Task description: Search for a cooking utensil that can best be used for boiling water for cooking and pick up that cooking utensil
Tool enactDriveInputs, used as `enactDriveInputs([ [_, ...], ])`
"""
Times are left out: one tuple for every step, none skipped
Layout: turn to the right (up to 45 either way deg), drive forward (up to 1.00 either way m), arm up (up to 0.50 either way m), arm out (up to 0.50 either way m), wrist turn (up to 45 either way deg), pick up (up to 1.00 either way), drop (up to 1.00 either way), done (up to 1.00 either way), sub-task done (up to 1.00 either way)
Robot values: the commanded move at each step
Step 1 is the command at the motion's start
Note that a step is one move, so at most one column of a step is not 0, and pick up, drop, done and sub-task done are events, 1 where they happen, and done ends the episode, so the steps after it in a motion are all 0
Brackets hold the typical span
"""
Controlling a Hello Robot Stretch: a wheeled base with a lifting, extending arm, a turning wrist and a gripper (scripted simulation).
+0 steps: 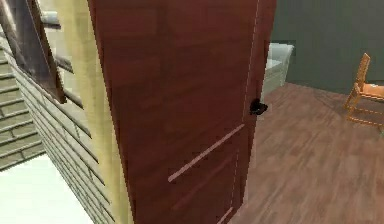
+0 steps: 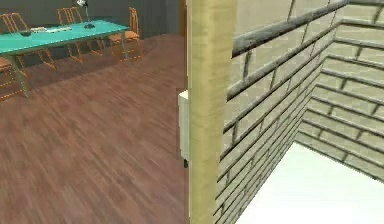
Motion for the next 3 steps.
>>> enactDriveInputs([
  [39.0,0.0,0.0,0.0,0.0,0.0,0.0,0.0,0.0],
  [0.0,0.3,0.0,0.0,0.0,0.0,0.0,0.0,0.0],
  [33.0,0.0,0.0,0.0,0.0,0.0,0.0,0.0,0.0],
])
